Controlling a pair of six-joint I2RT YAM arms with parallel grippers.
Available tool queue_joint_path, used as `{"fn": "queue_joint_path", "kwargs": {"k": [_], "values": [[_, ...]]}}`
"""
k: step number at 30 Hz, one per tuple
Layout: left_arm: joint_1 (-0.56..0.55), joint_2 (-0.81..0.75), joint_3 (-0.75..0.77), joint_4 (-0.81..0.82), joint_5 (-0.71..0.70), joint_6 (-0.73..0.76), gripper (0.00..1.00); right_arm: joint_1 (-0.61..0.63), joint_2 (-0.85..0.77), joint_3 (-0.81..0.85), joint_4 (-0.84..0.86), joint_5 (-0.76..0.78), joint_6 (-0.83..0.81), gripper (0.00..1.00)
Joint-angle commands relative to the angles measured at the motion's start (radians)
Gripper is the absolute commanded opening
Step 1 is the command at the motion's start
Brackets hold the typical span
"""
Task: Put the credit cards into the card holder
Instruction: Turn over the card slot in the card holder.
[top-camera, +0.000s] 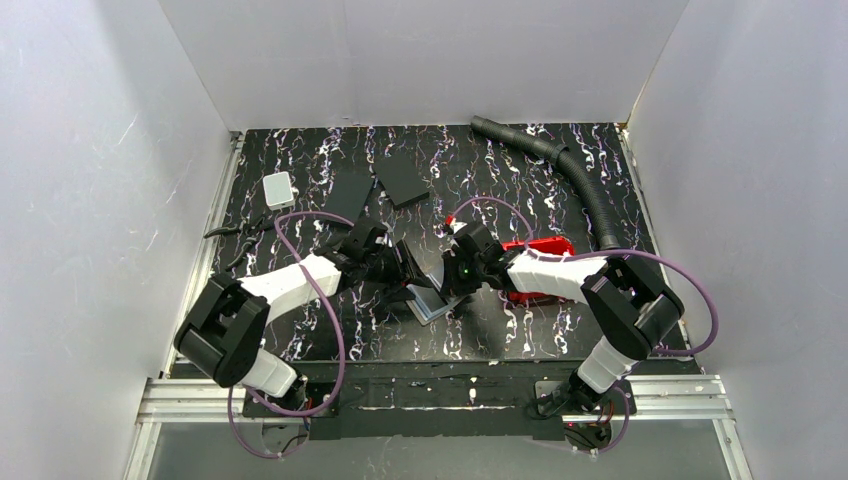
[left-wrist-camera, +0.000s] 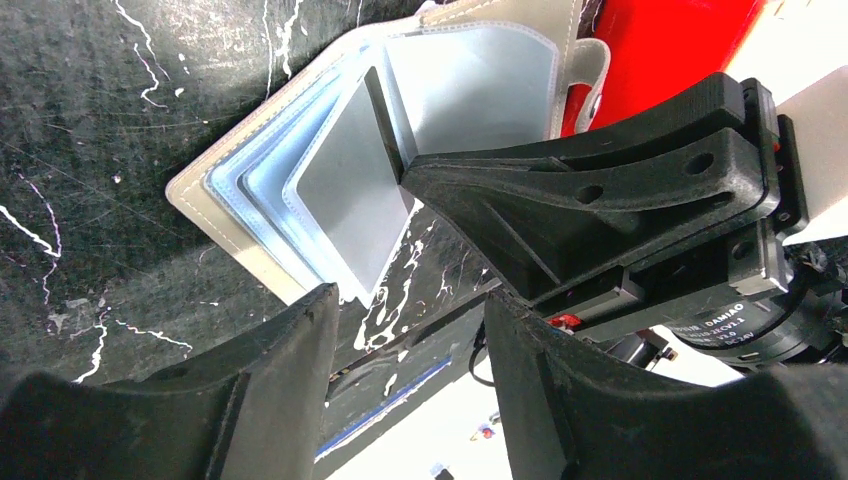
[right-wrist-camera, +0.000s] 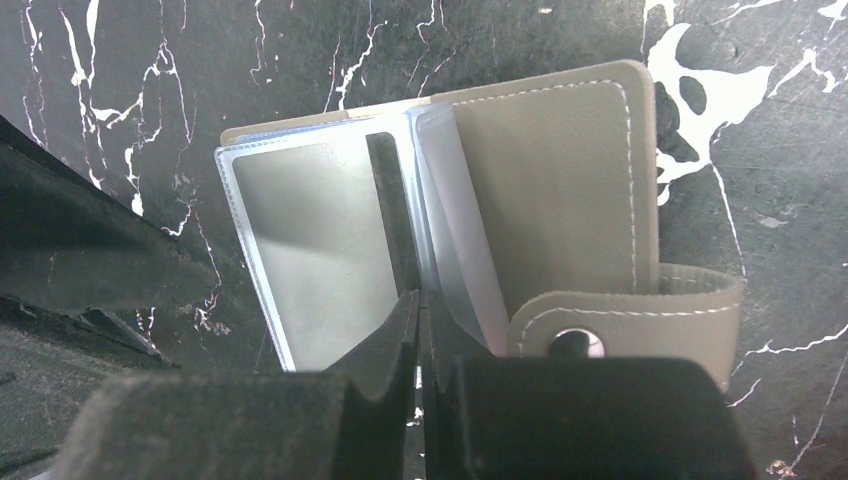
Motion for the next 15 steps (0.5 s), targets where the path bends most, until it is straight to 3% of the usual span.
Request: {"fn": "queue_joint_path", "kwargs": {"k": [1, 6, 15], "values": [[-0.006, 0.011, 0.030, -0.007, -0.019, 0.000, 0.54, 0.002, 0.013, -0.018, 0.020, -0.010, 0.012, 0.08], [-0.009, 0.022, 0.033, -0.023, -0.037, -0.010, 0.59, 0.002, 0.011, -0.019, 0.024, -0.014, 0.014, 0.08], [-0.017, 0.065, 0.054, -0.009, -0.027, -0.013, 0.58, 0.002, 0.008, -0.020, 0.023, -0.014, 0.014, 0.07]]}}
